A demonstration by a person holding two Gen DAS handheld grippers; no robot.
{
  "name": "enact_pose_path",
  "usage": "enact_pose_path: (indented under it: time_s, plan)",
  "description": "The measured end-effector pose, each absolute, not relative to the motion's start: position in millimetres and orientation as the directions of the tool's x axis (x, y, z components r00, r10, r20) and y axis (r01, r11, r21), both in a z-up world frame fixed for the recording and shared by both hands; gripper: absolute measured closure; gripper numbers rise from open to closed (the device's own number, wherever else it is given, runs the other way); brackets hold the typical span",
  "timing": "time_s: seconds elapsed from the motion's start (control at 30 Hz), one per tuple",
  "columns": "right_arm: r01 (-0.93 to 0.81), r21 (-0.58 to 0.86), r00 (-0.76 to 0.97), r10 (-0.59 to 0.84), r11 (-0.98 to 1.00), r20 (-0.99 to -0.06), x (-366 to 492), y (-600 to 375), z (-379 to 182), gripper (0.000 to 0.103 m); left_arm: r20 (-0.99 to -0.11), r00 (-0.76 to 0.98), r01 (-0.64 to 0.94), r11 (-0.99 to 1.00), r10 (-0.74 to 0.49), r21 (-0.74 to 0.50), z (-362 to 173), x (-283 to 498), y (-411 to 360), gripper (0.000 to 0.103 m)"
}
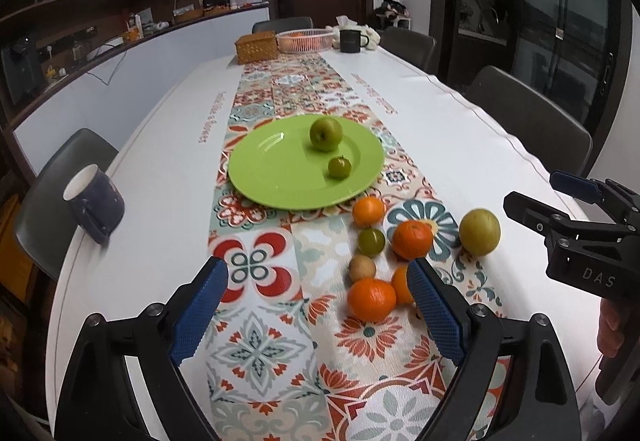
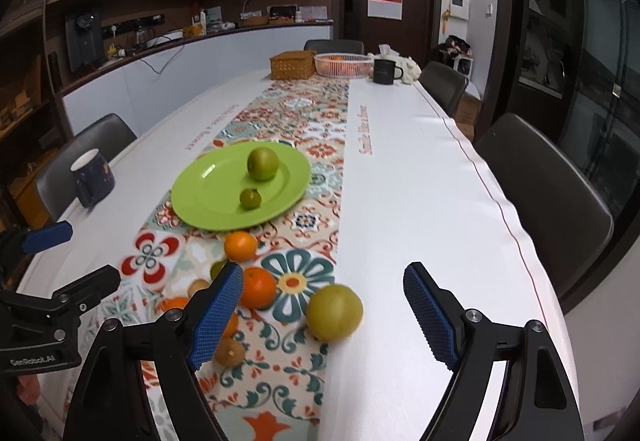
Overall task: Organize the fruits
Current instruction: 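Open both tools and lift them away from the green plate, then grasp the large yellow pomelo with the right tool while the left tool grasps an orange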
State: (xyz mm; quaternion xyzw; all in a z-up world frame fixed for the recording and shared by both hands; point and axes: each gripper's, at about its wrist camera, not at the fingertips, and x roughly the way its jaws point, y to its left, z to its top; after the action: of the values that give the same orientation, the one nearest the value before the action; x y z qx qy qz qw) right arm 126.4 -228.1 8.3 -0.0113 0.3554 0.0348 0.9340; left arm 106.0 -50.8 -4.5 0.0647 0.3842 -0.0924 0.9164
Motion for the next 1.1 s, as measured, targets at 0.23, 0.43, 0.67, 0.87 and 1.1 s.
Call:
enact_pose_path:
  time_s: [0.23,0.43,0.67,0.87,1.1]
  plan:
    - [-0.06,-0.011,0.704,0.035,0.998,-0.709,124.2,-235.1,-17.1,0.02,-0.758,0.641,0.251,0.966,-0.12,0.059,-29.2,107.3,-58.2,0.011]
    - [-0.058,-0.012,0.671,0.03,0.998,-0.741,126.3,-239.4,-34.5,0.02,-0.79,0.595,0.291,0.956,-0.145,0.043,-48.4,114.6,-63.4,0.012]
    - [-0.079,-0.013,0.643,0.041,0.997,-0.765,136.3,-238.6,-50.0,0.02,-0.804,0.568,0.323,0.946,-0.175,0.022,-60.8,123.4,-69.2,0.02]
    - [-0.074,0.0,0.622,0.046,0.997,-0.782,149.1,-240.9,-61.1,0.021,-0.814,0.554,0.333,0.943,-0.177,0.021,-68.2,130.7,-72.9,0.028]
    - [-0.079,0.011,0.607,0.057,0.997,-0.793,159.1,-241.4,-69.8,0.027,-0.823,0.531,0.341,0.94,-0.201,-0.009,-75.0,137.4,-74.5,0.036]
